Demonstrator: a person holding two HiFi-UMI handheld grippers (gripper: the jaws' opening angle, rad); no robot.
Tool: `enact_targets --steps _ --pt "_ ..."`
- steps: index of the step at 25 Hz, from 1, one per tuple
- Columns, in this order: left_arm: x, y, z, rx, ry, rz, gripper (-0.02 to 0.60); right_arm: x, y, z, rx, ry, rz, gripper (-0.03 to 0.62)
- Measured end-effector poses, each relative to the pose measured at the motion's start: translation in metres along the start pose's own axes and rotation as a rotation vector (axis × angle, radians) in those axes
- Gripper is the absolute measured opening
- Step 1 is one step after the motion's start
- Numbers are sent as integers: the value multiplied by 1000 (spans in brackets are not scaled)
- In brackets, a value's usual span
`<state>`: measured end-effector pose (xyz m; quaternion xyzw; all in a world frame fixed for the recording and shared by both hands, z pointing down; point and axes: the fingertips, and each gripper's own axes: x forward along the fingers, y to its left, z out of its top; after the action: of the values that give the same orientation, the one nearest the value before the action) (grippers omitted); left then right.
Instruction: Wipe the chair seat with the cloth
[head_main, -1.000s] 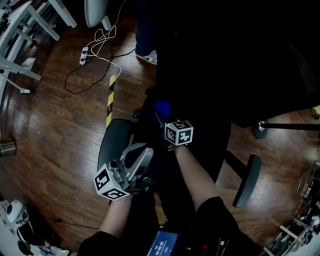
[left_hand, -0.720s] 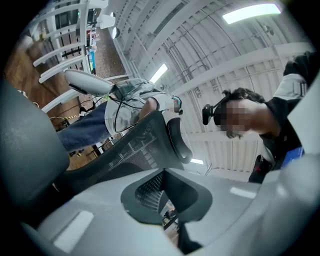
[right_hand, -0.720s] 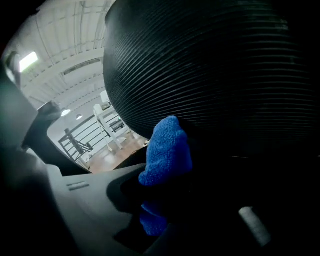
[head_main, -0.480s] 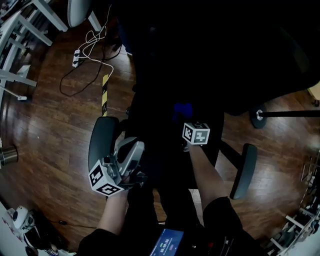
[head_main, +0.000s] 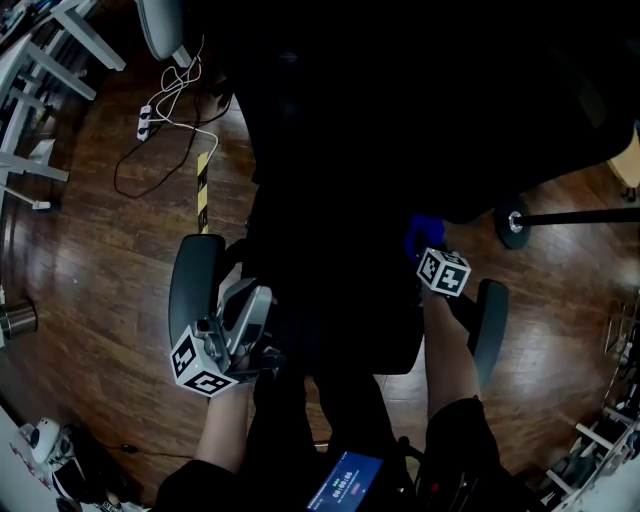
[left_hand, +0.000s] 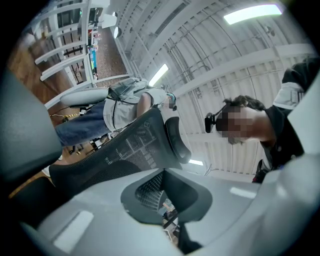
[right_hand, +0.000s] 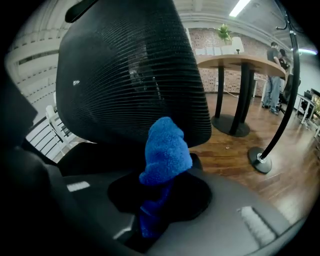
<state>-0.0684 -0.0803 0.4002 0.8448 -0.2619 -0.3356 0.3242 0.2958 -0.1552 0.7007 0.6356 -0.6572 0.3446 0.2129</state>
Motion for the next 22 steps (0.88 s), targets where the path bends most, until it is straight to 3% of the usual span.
enact_targets --steps 2,4,7,10,14,17,22 --pt "0 -1 1 -3 -5 0 -8 -1 9 5 -21 -32 -19 89" --pt "-2 -6 6 -4 -14 -6 -8 -5 39 14 -55 -84 13 87" --pt "-9 -16 14 -4 -22 -7 -8 -9 136 21 -89 -134 192 89" --pt "-18 -22 24 2 -42 -3 -8 2 253 14 -89 -117 407 89" --pt "-29 -27 34 8 -53 2 -8 24 359 -16 -95 -27 548 87" --pt "-35 -27 33 13 -54 7 -8 36 392 -44 -125 35 592 89" --pt "-39 -23 34 16 -50 13 -8 46 390 -51 -190 47 594 89"
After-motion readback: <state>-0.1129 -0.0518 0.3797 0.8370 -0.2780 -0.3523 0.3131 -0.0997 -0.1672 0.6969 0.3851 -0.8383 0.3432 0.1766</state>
